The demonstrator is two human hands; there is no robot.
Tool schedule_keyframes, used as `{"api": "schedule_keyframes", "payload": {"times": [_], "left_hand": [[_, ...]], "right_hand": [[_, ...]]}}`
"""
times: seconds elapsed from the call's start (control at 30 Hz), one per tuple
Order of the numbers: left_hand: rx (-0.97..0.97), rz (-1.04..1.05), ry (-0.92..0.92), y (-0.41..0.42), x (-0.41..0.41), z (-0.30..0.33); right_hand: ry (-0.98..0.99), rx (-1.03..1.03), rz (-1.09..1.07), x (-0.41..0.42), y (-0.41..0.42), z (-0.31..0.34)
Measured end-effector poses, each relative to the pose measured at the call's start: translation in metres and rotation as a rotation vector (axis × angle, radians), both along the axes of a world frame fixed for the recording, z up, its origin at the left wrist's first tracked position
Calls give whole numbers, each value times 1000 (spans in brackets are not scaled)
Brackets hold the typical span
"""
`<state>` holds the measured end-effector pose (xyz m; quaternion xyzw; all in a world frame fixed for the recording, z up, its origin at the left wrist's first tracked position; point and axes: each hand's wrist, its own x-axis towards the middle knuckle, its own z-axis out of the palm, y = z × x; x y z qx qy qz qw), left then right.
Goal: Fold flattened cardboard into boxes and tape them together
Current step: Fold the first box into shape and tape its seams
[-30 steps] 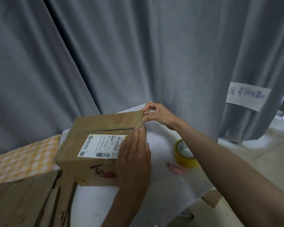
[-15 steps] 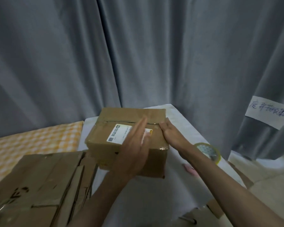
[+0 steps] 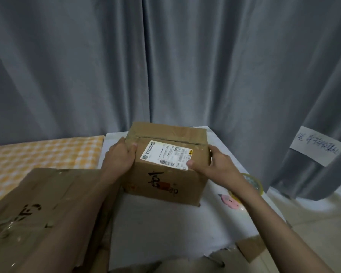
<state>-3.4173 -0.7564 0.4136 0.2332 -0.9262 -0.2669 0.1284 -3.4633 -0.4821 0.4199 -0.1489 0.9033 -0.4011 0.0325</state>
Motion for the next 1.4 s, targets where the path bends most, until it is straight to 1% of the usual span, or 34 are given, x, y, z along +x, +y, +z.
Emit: {"api": "schedule_keyframes", "payload": {"times": [0.1, 0.2, 0.27, 0.3, 0.37, 0.4, 0.43, 0.5, 0.53, 0.57, 0.6, 0.67, 0.73, 0.87, 0.93, 1.0, 1.07, 1.17, 1.2, 1.23, 1.27, 1.33, 1.4], "left_hand": [[31, -16, 63, 16, 11, 5], [50, -49, 99, 38, 28, 2], [75, -93, 119, 43, 37, -2], [98, -110, 155, 40, 39, -1], [121, -95, 317, 28, 34, 4], [113, -72, 398, 19, 28, 7], [111, -62, 429, 9, 21, 11], [156, -100, 354, -7, 3, 17], [182, -128, 283, -13, -7, 18], [204, -156, 222, -16, -16, 17], [220, -181, 191, -17, -22, 15], [230, -194, 216, -12, -29, 11], [201, -164, 268, -8, -25, 8], [149, -183, 289, 2, -3, 0], [91, -213, 333, 15, 8, -1], [83, -234, 364, 28, 16, 1], [92, -271, 352, 39, 19, 2], [95, -281, 322, 46, 19, -3], [99, -276, 327, 46, 20, -6], [100, -272, 332, 45, 21, -10], [105, -269, 334, 43, 22, -14], [124, -265, 328, 39, 26, -21], [132, -260, 328, 38, 28, -24]], "right_hand": [[-67, -165, 45, -40, 8, 7], [-101, -198, 3, -78, 14, 10], [-75, -213, -68, -98, 12, 10], [-43, -225, -104, -105, 10, 9], [45, -241, -181, -105, 2, 8], [116, -269, -237, -99, -2, 6], [224, -323, -300, -89, -5, 3], [470, -446, -461, -59, -8, -8], [501, -504, -524, -41, -10, -15], [447, -559, -538, -23, -12, -22], [347, -591, -510, -6, -16, -29], [185, -569, -399, 19, -27, -43], [86, -554, -312, 29, -36, -47], [-31, -463, -283, 10, -35, -31], [-107, -524, -243, -5, -30, -22], [-191, -622, -174, -17, -23, -15], [-257, -699, -105, -28, -15, -7], [-321, -751, -53, -42, 4, 0], [-305, -737, -64, -45, 14, -2], [-248, -646, -93, -48, 27, -6], [-172, -483, -126, -49, 42, -11], [-34, -45, -189, -49, 71, -25], [-60, 330, -173, -43, 93, -41]]}}
